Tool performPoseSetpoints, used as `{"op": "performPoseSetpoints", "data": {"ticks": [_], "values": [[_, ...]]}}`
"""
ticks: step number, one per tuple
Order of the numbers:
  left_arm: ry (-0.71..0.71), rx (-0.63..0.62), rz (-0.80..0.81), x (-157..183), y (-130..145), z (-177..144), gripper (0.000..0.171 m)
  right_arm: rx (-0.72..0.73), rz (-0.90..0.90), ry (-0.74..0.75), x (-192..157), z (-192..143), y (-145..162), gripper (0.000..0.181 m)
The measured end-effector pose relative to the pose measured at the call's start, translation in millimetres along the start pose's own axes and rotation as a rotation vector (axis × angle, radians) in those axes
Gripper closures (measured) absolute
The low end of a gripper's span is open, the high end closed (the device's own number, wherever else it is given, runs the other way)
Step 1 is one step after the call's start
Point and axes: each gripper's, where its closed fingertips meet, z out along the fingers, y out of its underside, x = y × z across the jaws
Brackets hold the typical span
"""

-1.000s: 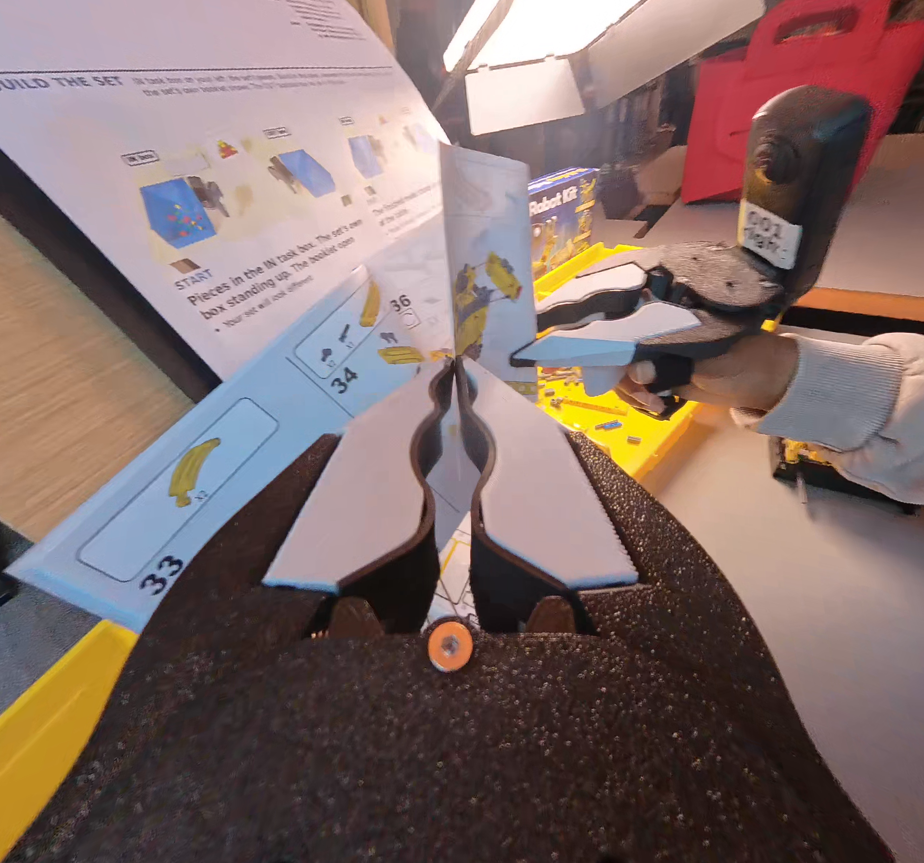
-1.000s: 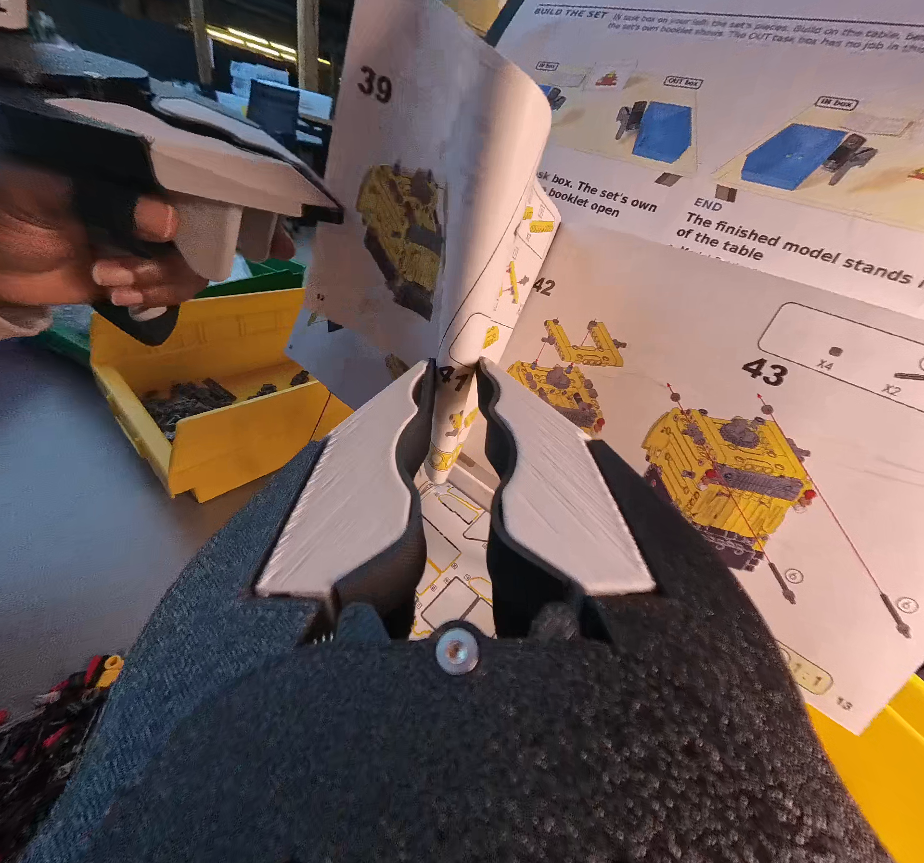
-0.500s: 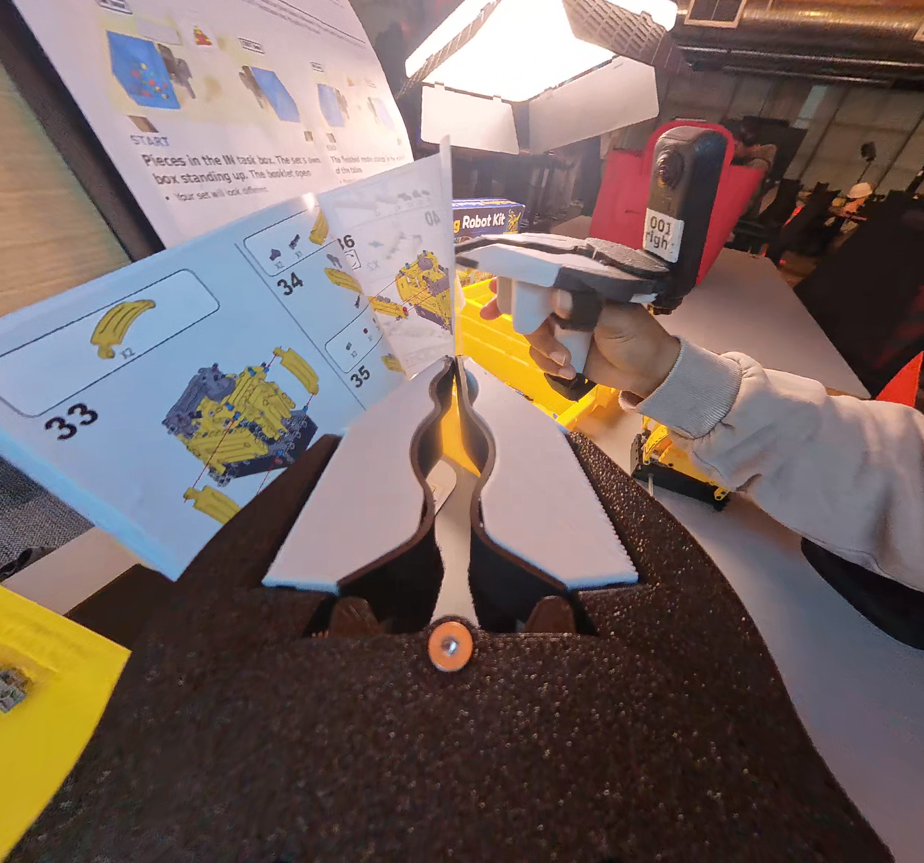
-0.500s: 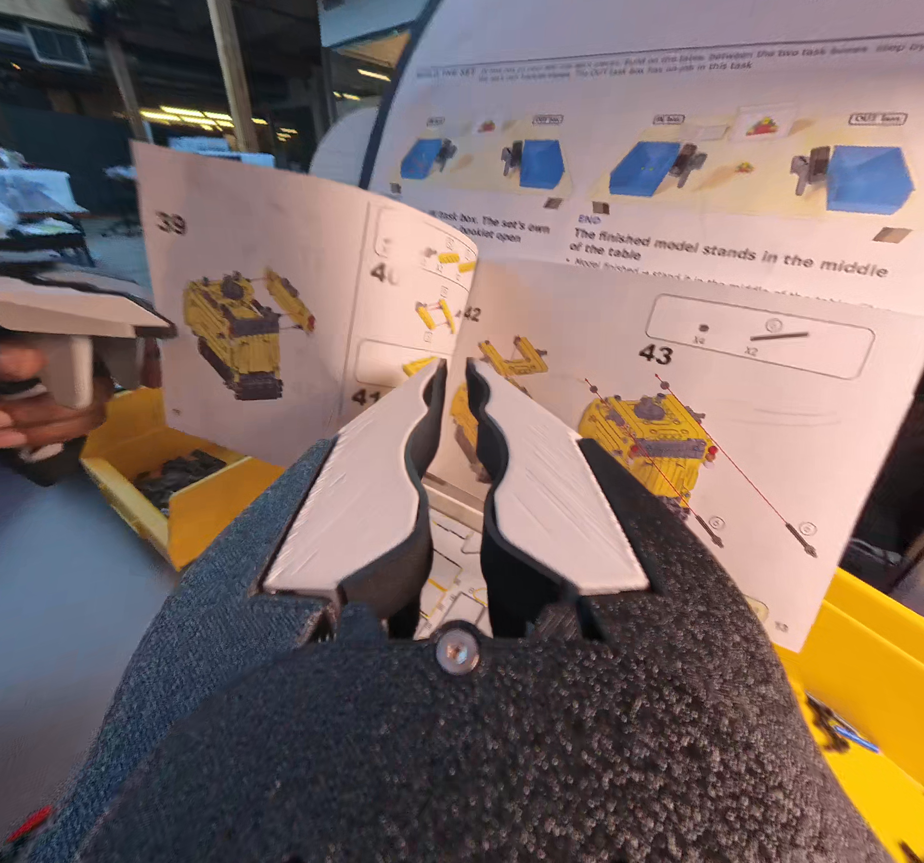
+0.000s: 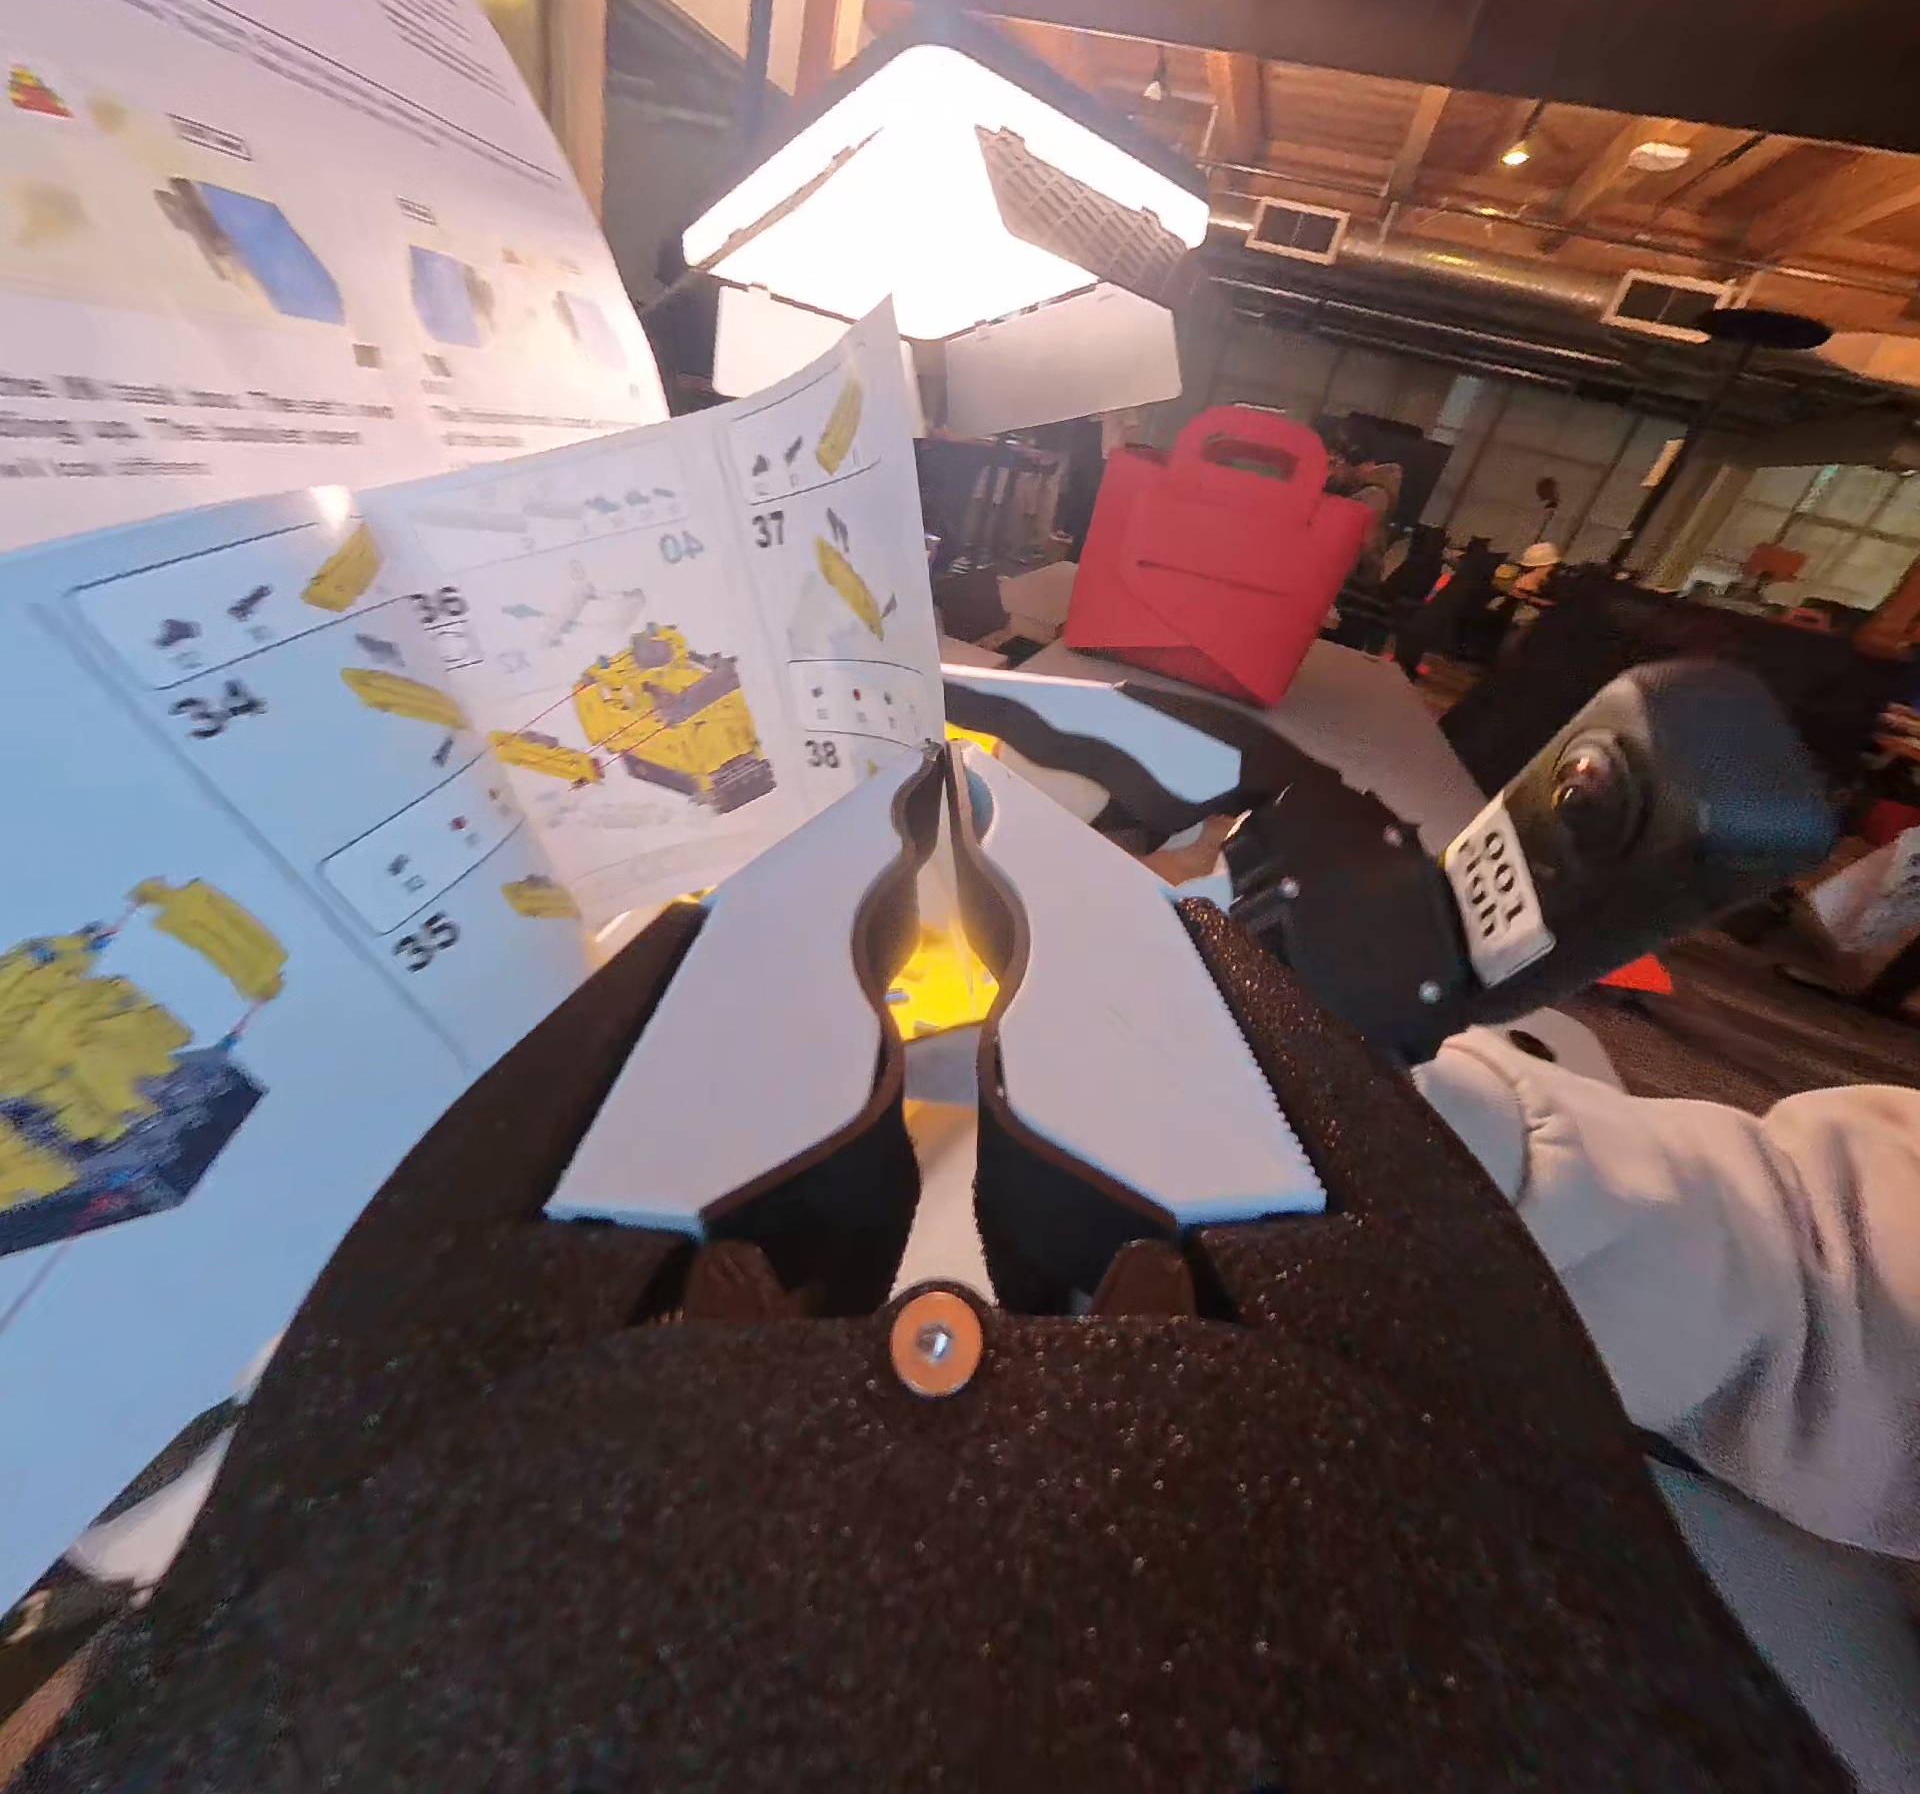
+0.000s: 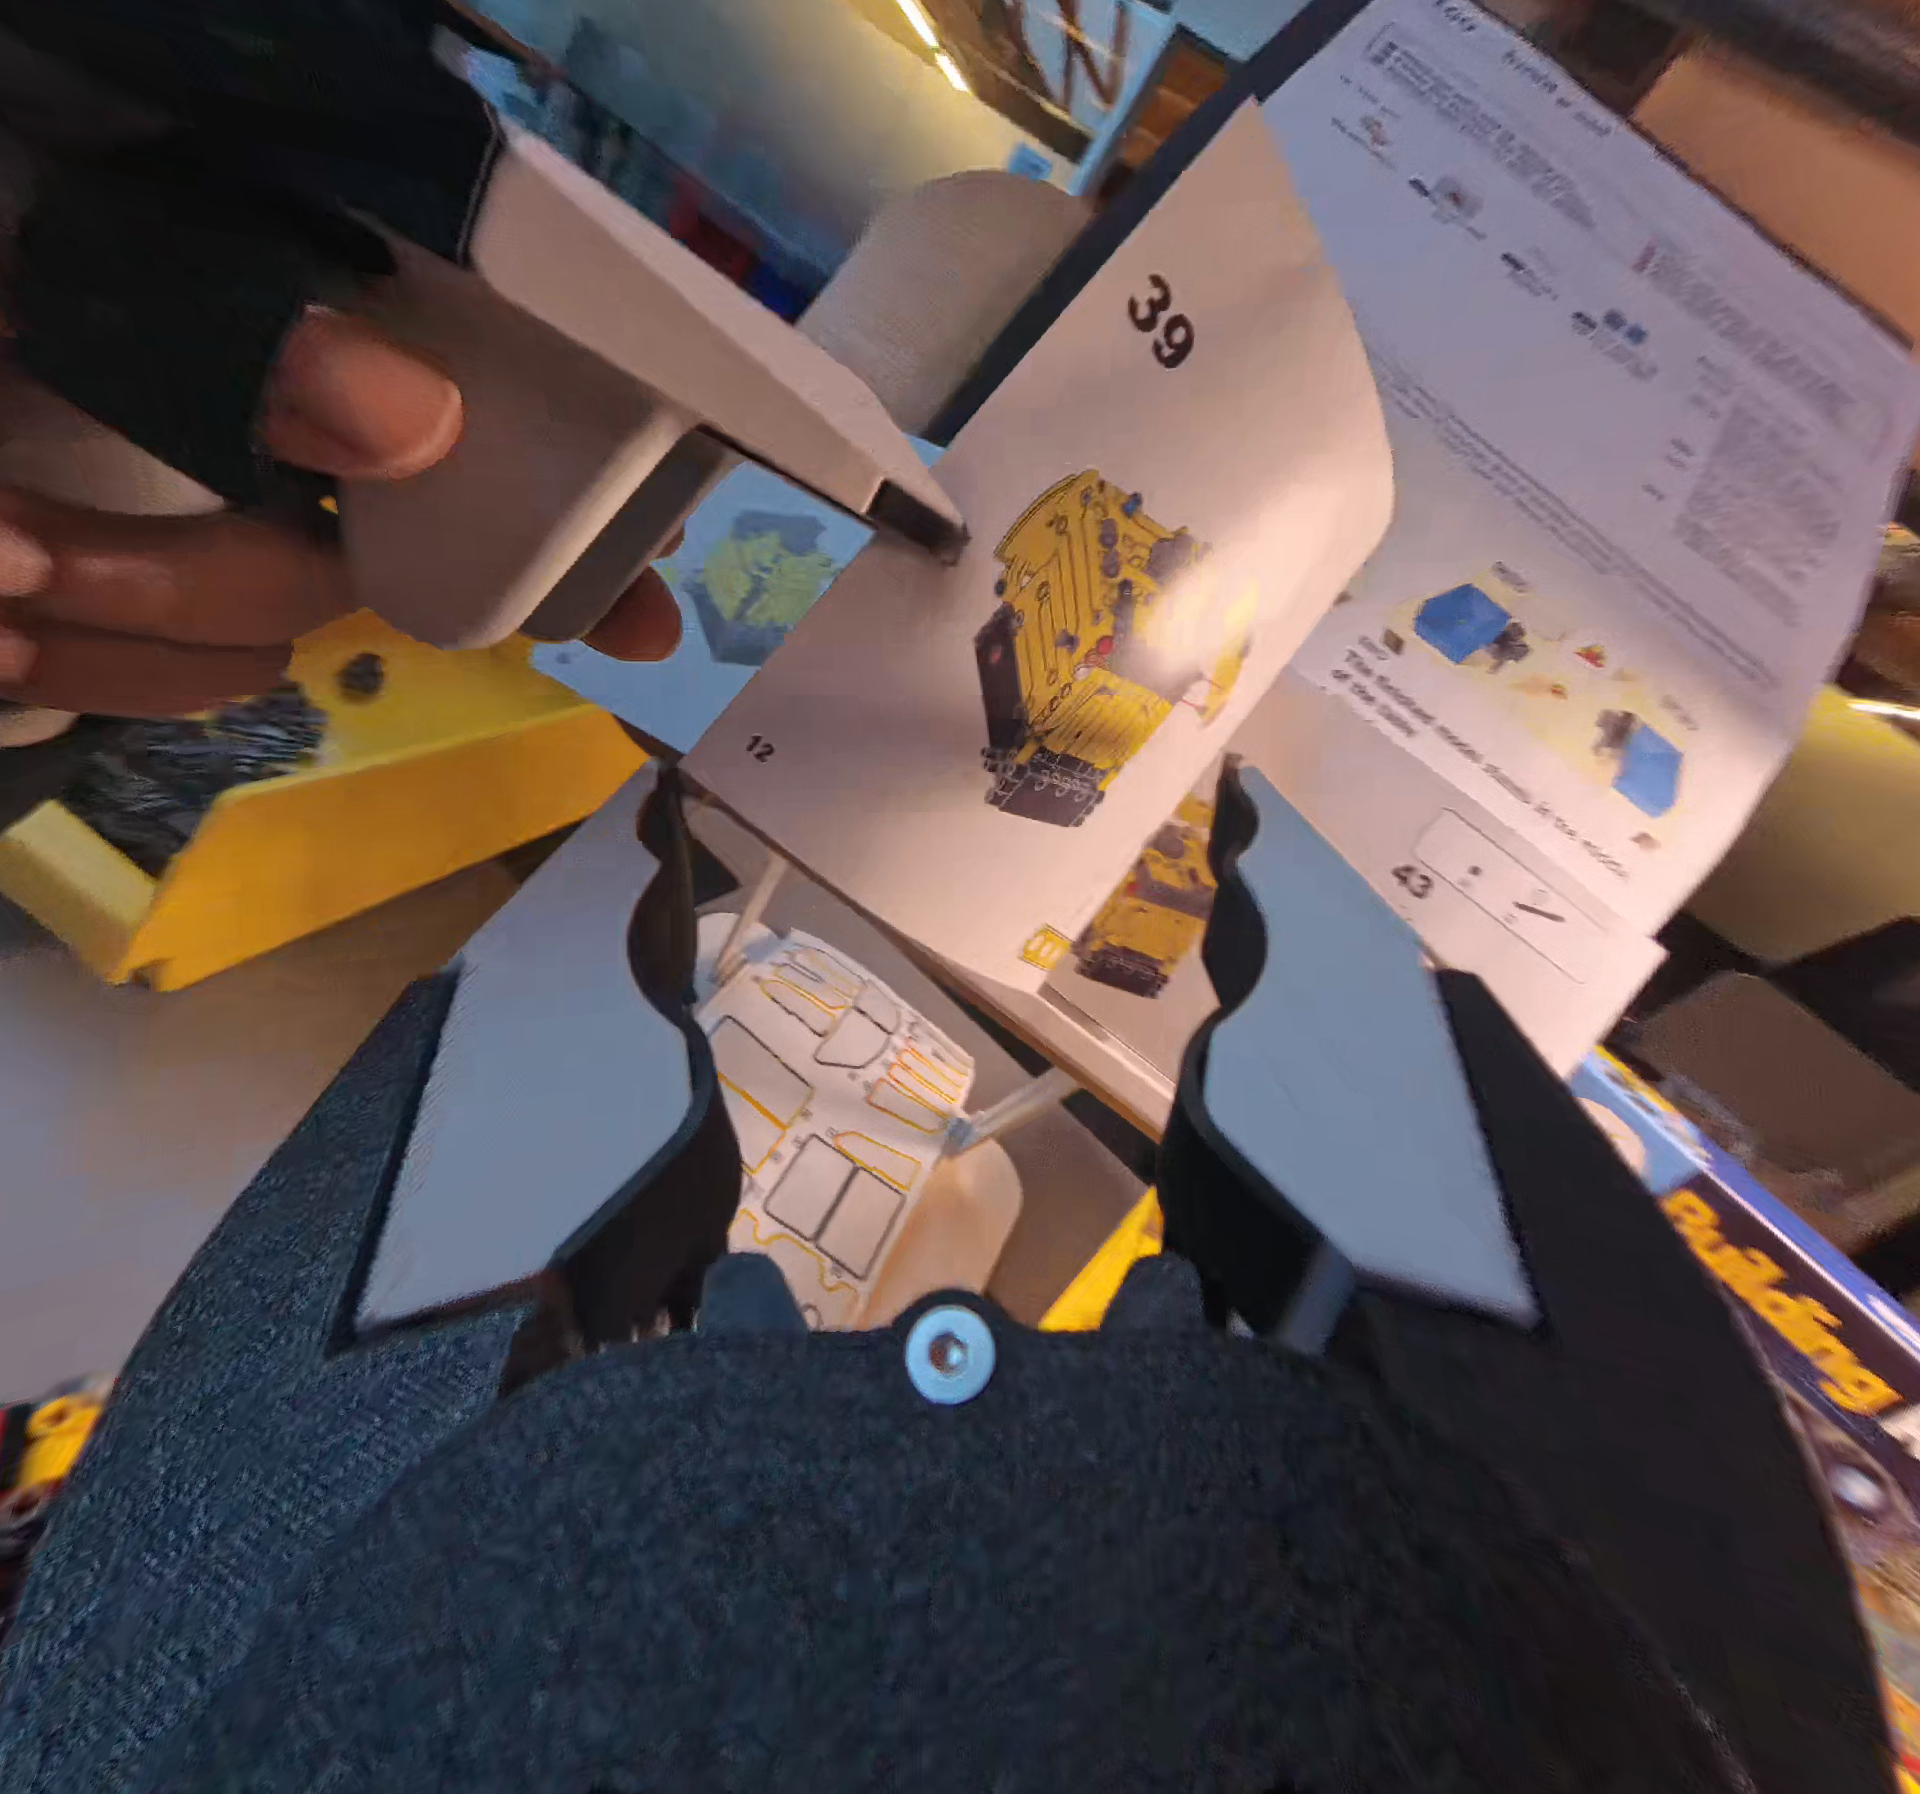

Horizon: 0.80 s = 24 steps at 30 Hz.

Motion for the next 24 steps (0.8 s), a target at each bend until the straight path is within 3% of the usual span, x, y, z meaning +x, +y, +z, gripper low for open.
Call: {"op": "performPoseSetpoints", "data": {"ticks": [4, 7, 10, 15, 24], "values": [[0.099, -0.034, 0.032, 29.3, 1.4, 20.2, 0.167, 0.027, 0.042, 0.122, 30.4, -14.2, 8.9, 0.139], [0.031, -0.056, 0.140, 25.2, 4.3, 21.3, 0.160, 0.017, 0.121, 0.173, 63.2, -24.0, 19.0, 0.159], [-0.130, -0.124, 0.207, -5.3, 17.9, 16.5, 0.156, -0.030, 0.197, 0.203, 91.5, -29.1, 35.3, 0.174], [-0.393, -0.240, 0.289, -64.0, 44.4, -3.5, 0.149, -0.169, 0.296, 0.147, 108.2, -27.2, 66.8, 0.175], [-0.631, -0.348, 0.444, -117.4, 57.7, -28.3, 0.146, -0.351, 0.492, 0.033, 131.4, -17.2, 115.6, 0.168]]}}
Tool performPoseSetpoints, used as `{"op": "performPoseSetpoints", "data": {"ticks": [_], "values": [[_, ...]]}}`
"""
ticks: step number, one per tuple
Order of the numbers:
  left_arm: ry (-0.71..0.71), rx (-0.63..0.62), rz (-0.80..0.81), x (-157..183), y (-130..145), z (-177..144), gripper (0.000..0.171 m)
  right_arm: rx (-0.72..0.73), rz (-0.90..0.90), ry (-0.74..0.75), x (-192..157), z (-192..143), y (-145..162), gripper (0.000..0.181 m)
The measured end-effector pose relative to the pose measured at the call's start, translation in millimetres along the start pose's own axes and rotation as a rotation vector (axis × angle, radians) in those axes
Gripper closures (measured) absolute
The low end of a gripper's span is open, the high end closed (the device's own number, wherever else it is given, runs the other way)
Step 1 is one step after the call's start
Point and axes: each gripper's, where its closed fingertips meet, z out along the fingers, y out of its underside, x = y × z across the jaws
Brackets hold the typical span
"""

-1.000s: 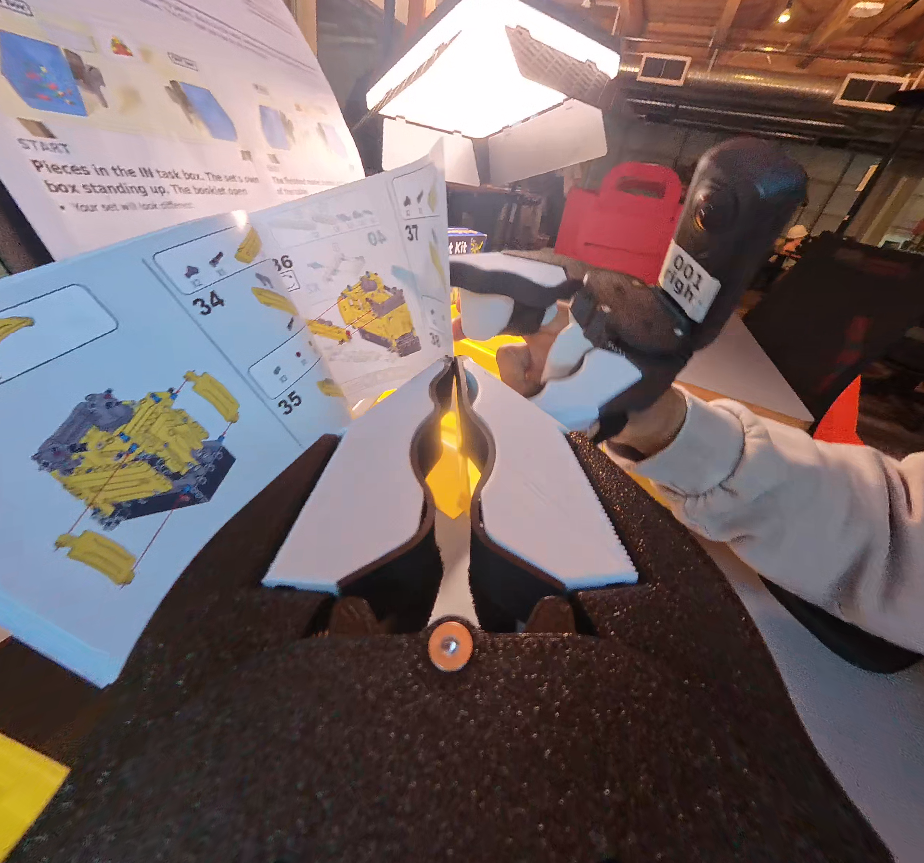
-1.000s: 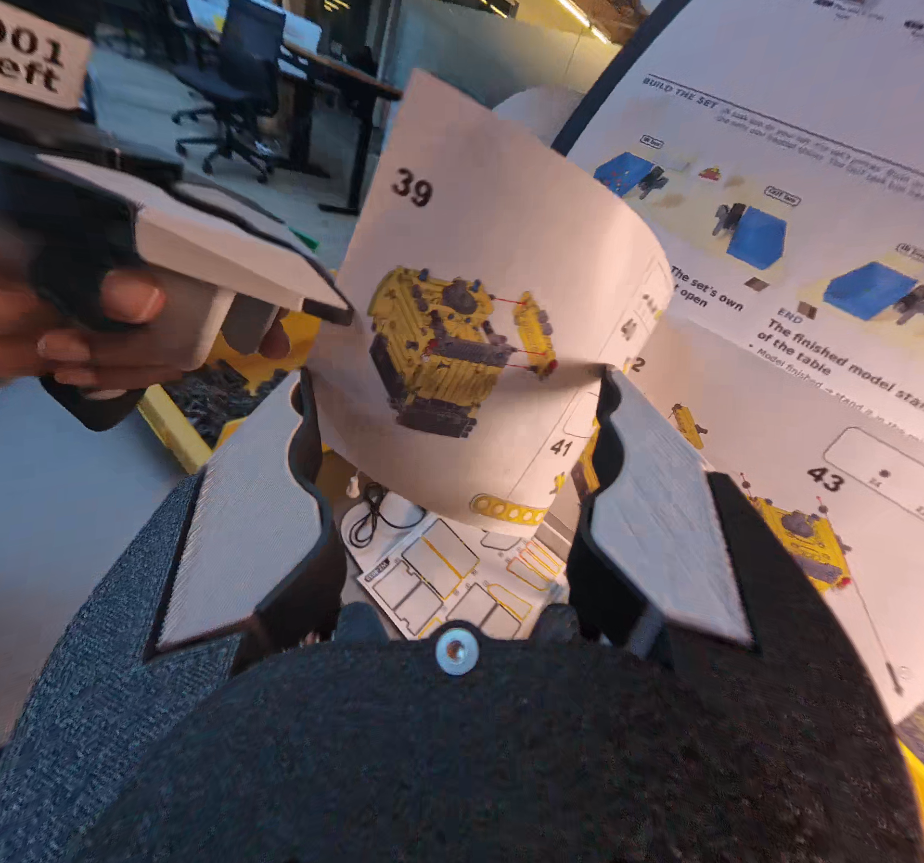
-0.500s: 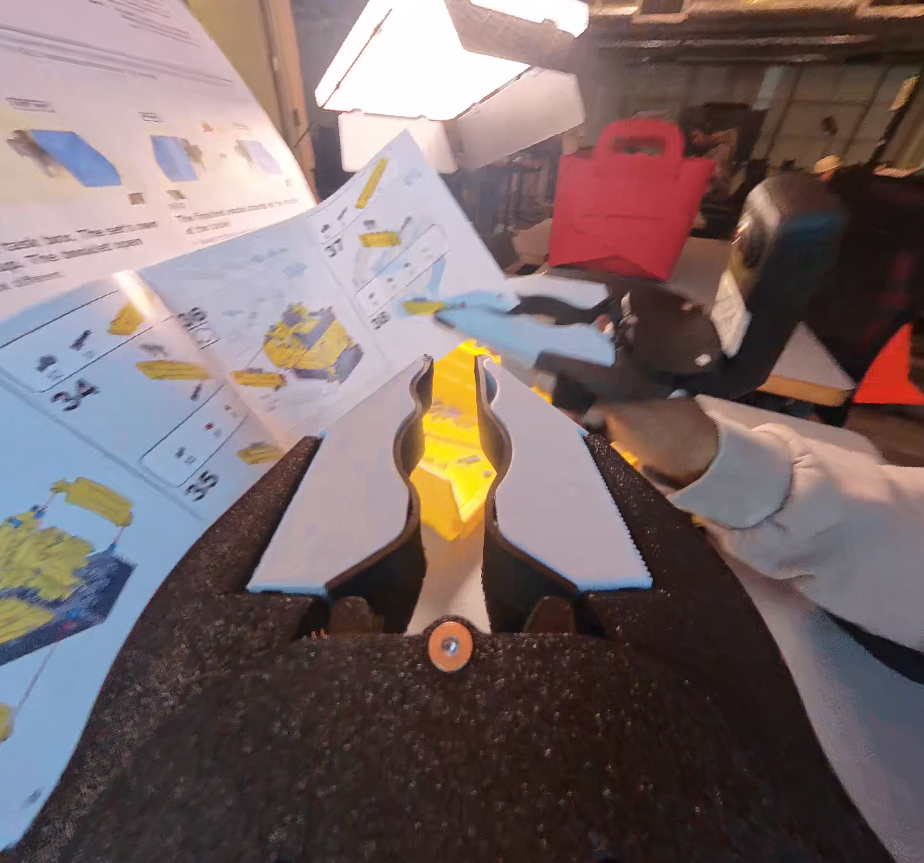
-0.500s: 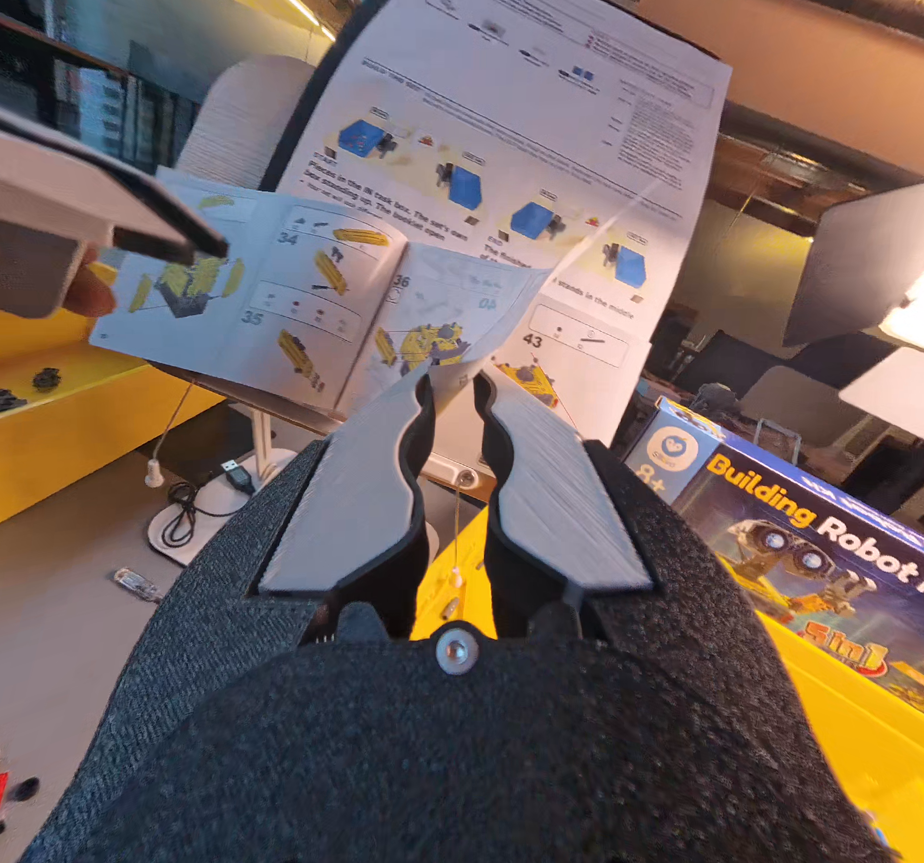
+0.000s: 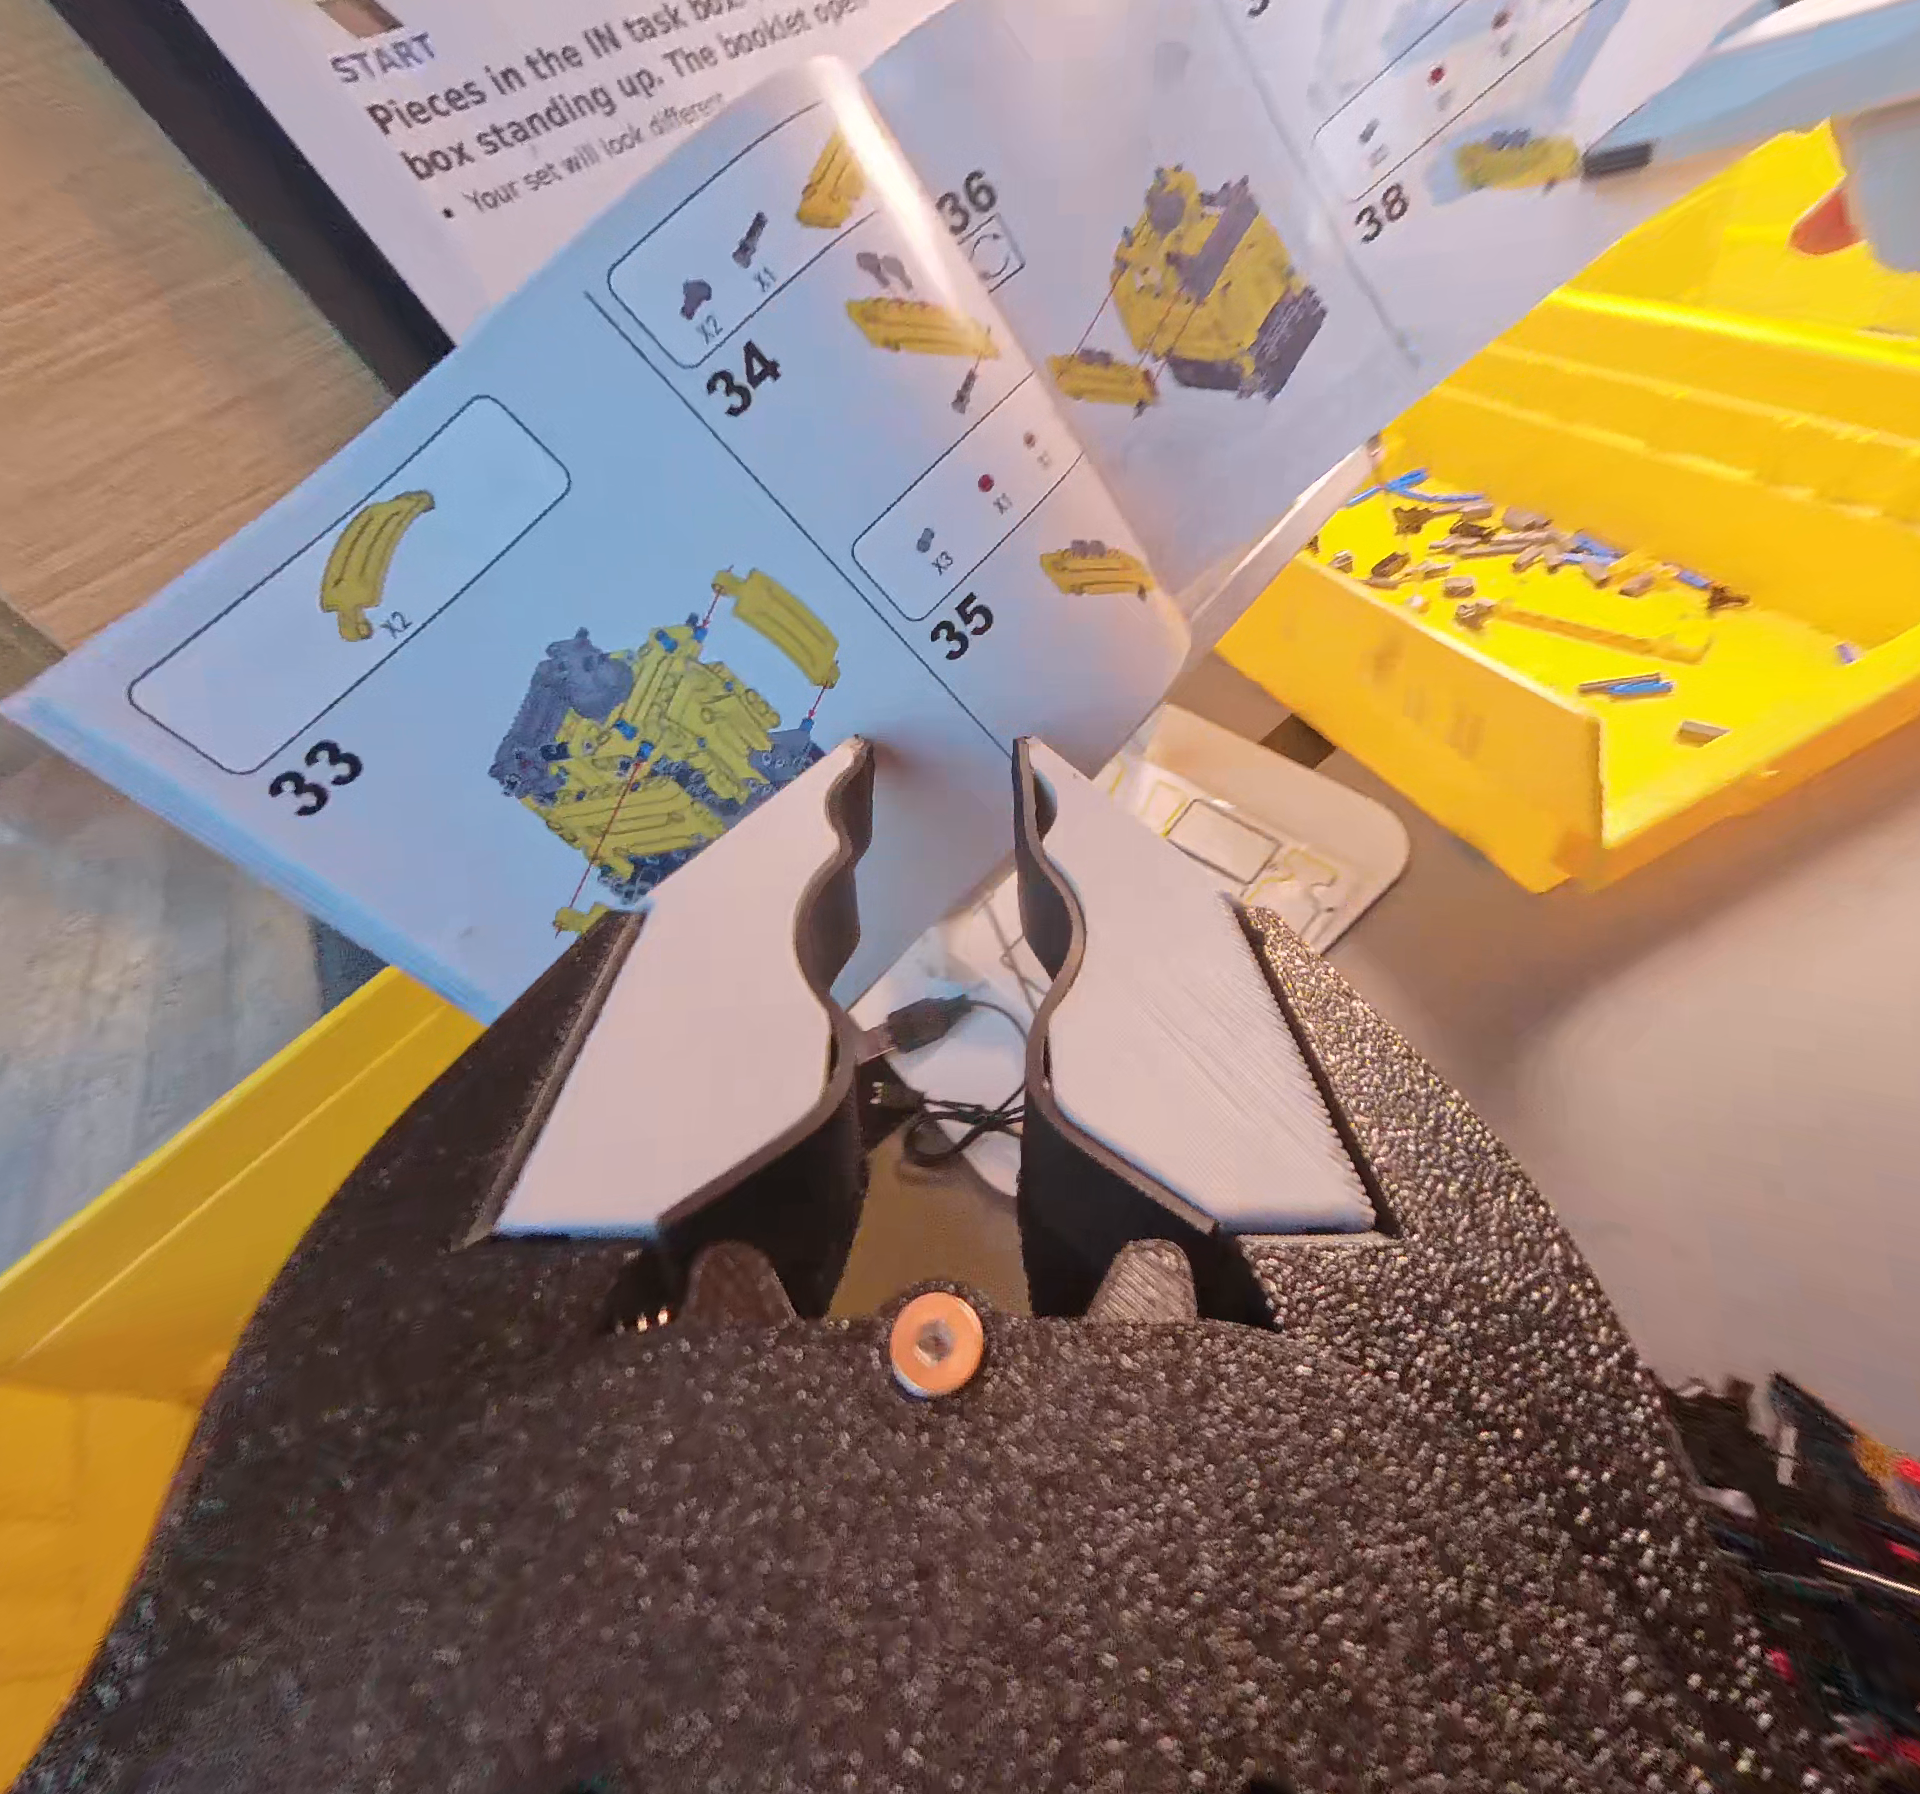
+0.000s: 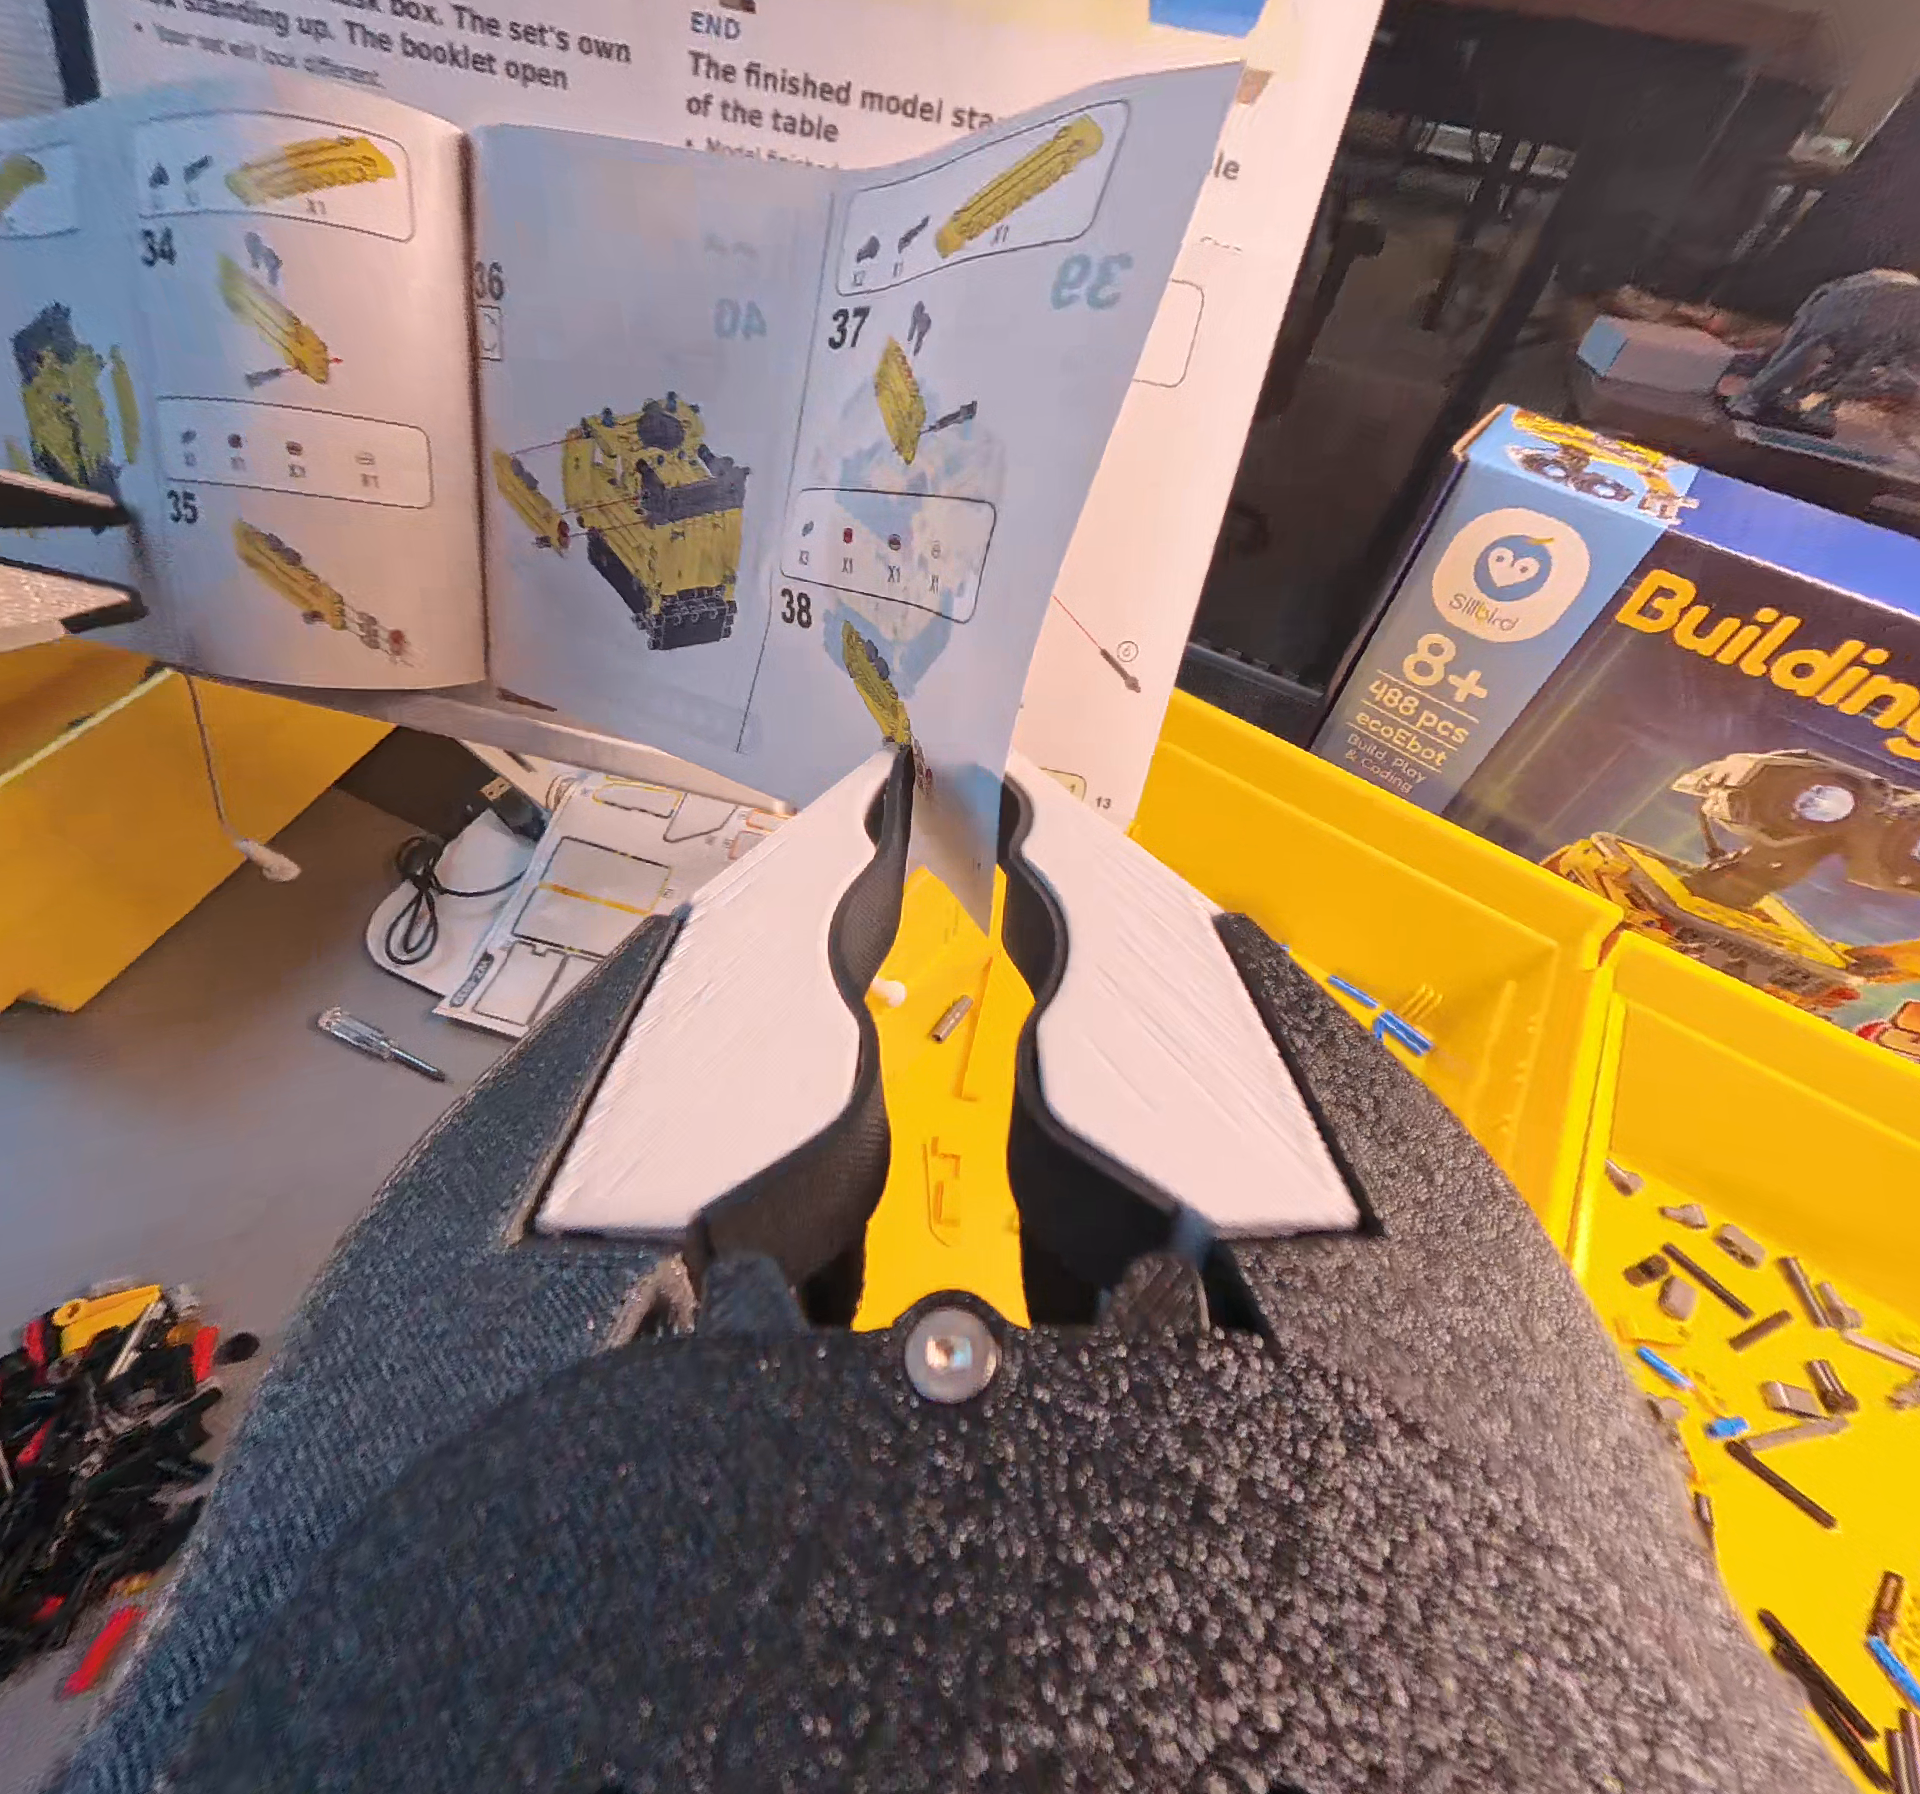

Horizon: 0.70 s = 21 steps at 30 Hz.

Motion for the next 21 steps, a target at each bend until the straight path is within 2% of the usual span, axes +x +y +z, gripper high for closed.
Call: {"op": "performPoseSetpoints", "data": {"ticks": [5, 8, 12, 14, 18, 21], "values": [[-0.118, -0.032, 0.106, -22.4, 8.2, 8.0, 0.152, -0.052, 0.024, -0.031, 16.8, 21.9, 4.2, 0.169], [-0.183, -0.043, 0.182, -36.9, 7.6, 9.8, 0.171, -0.094, -0.007, -0.009, 26.1, 37.8, 11.9, 0.168], [-0.181, -0.053, 0.223, -39.1, 7.7, 10.3, 0.171, -0.151, -0.079, 0.057, 37.2, 53.0, 26.9, 0.165], [-0.199, -0.047, 0.247, -40.9, 8.1, 9.4, 0.171, -0.142, -0.099, 0.068, 37.8, 54.3, 26.6, 0.165], [-0.193, -0.037, 0.248, -40.4, 8.3, 8.1, 0.171, -0.148, -0.067, 0.164, 54.6, 44.1, 23.1, 0.146], [-0.194, -0.037, 0.257, -40.5, 8.6, 7.4, 0.171, -0.062, -0.051, 0.213, 62.3, 28.1, 5.4, 0.140]]}}
